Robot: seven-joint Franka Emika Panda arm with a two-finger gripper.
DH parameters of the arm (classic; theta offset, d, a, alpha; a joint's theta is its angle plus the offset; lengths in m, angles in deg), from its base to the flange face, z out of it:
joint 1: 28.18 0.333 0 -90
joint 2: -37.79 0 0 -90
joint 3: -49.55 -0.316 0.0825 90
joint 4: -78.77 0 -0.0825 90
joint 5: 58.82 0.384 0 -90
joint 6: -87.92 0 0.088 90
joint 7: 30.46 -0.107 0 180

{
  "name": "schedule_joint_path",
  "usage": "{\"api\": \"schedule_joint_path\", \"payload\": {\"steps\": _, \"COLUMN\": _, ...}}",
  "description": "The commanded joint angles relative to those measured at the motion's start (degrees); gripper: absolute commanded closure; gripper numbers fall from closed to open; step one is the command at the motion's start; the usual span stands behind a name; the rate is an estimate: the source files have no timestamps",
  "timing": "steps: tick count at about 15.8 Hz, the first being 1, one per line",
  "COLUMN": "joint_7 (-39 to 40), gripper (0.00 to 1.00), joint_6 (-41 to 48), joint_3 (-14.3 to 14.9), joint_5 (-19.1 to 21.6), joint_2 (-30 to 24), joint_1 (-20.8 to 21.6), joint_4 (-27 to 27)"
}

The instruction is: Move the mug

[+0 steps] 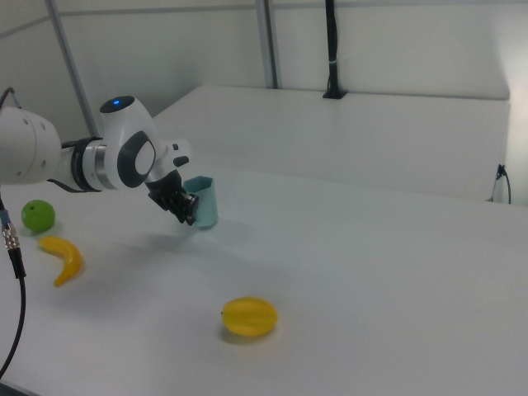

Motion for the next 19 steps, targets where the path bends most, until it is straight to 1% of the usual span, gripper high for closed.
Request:
{"api": "schedule_joint_path", "payload": {"steps": 1, "joint_7": -1.44, "gripper": 0.98, "joint_6": 2.43, "joint_3": 0.45, "joint_5": -1.21, "joint_2": -9.6, "joint_1": 0.37, "joint_4": 8.17}}
{"api": "schedule_joint_path", "payload": {"steps": 3, "joint_7": -1.44, "gripper": 0.98, "joint_6": 7.25, "joint_3": 0.45, "joint_5": -1.21, "joint_2": -14.96, "joint_1": 0.54, "joint_4": 12.39}}
{"api": "schedule_joint_path", "payload": {"steps": 5, "joint_7": -1.44, "gripper": 0.98, "joint_6": 13.84, "joint_3": 0.36, "joint_5": -1.21, "joint_2": -19.01, "joint_1": 0.72, "joint_4": 16.08}}
{"api": "schedule_joint_path", "payload": {"steps": 7, "joint_7": -1.53, "gripper": 0.98, "joint_6": 14.49, "joint_3": -0.6, "joint_5": -1.21, "joint_2": -22.62, "joint_1": 0.72, "joint_4": 21.78}}
{"api": "schedule_joint_path", "payload": {"steps": 8, "joint_7": -1.53, "gripper": 0.98, "joint_6": 13.88, "joint_3": -0.7, "joint_5": -1.21, "joint_2": -23.42, "joint_1": 0.72, "joint_4": 24.25}}
{"api": "schedule_joint_path", "payload": {"steps": 10, "joint_7": -1.71, "gripper": 0.98, "joint_6": 11.16, "joint_3": -1.05, "joint_5": -1.21, "joint_2": -23.69, "joint_1": 0.72, "joint_4": 26.73}}
{"api": "schedule_joint_path", "payload": {"steps": 12, "joint_7": -2.15, "gripper": 0.97, "joint_6": 9.39, "joint_3": -1.14, "joint_5": -1.21, "joint_2": -23.25, "joint_1": 0.72, "joint_4": 27.26}}
{"api": "schedule_joint_path", "payload": {"steps": 13, "joint_7": -2.15, "gripper": 0.93, "joint_6": 9.83, "joint_3": -1.05, "joint_5": -1.21, "joint_2": -23.34, "joint_1": 0.63, "joint_4": 27.26}}
{"api": "schedule_joint_path", "payload": {"steps": 14, "joint_7": -2.15, "gripper": 0.81, "joint_6": 10.18, "joint_3": -1.05, "joint_5": -1.21, "joint_2": -23.34, "joint_1": 0.37, "joint_4": 27.26}}
{"api": "schedule_joint_path", "payload": {"steps": 15, "joint_7": -2.15, "gripper": 0.48, "joint_6": 11.75, "joint_3": -1.05, "joint_5": -1.21, "joint_2": -23.34, "joint_1": 0.45, "joint_4": 27.09}}
{"api": "schedule_joint_path", "payload": {"steps": 16, "joint_7": -2.23, "gripper": 0.0, "joint_6": 14.29, "joint_3": -1.14, "joint_5": -1.21, "joint_2": -23.34, "joint_1": 0.72, "joint_4": 26.83}}
{"api": "schedule_joint_path", "payload": {"steps": 19, "joint_7": -2.32, "gripper": 0.0, "joint_6": 20.27, "joint_3": -1.22, "joint_5": -1.21, "joint_2": -23.6, "joint_1": 0.72, "joint_4": 25.25}}
